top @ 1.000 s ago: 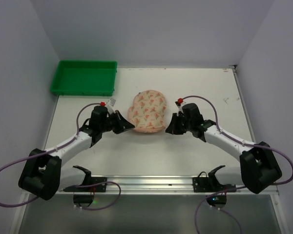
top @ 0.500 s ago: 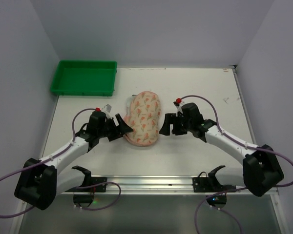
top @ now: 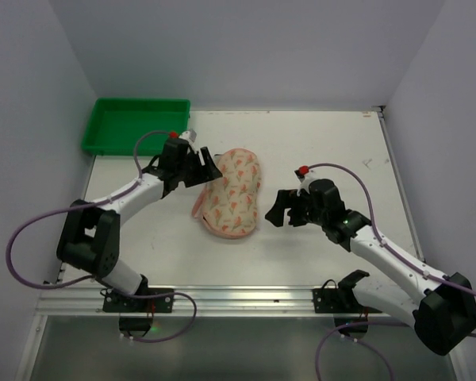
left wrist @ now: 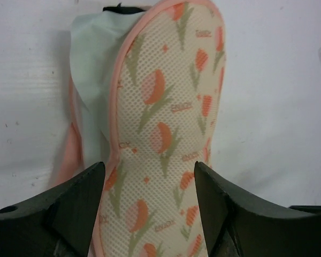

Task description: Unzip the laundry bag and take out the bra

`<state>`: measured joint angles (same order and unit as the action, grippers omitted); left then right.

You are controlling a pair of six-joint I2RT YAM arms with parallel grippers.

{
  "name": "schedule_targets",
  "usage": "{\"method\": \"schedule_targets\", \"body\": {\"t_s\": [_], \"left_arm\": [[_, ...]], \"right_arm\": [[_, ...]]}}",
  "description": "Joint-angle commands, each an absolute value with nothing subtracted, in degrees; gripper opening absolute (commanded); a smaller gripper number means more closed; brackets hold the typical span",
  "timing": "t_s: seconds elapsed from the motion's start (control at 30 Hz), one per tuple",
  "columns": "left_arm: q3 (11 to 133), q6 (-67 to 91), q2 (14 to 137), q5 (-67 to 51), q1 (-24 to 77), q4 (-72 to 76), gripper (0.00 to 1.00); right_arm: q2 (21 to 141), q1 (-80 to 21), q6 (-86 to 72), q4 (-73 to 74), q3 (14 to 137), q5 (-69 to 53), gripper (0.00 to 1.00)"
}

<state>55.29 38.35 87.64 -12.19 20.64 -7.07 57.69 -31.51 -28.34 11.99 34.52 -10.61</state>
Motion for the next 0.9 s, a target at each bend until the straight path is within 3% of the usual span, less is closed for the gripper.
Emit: {"method": "schedule_targets", "body": {"t_s": [0.0,0.27,0.67,0.7,0.8,0.87], "left_arm": [[59.23,34.28,92.53,-12.39,20.39,-8.79,0.7],[60.21,32.08,97.73,-16.77,20.56,-7.83,0.59],[58.36,32.78,94.58,-17.85,21.53,-7.56,0.17],[58.53,32.61,94.14,-17.58,21.62,-7.73,0.08],[59.5,32.78,93.25,-19.15,21.8,-7.91,0.0],[60.38,32.96,93.6,-20.3,22.49,-7.82,0.0]], "right_arm": [[55.81,-31.55,-28.39,8.79,33.31,-11.25,0.89],[55.46,-31.64,-28.39,8.62,33.14,-12.3,0.89],[56.51,-31.64,-28.74,7.82,33.75,-12.83,0.89],[56.51,-31.64,-28.74,7.82,33.75,-12.83,0.89],[56.25,-31.64,-29.0,7.65,33.66,-12.83,0.89],[56.08,-31.64,-29.18,7.47,33.57,-12.92,0.89]]}}
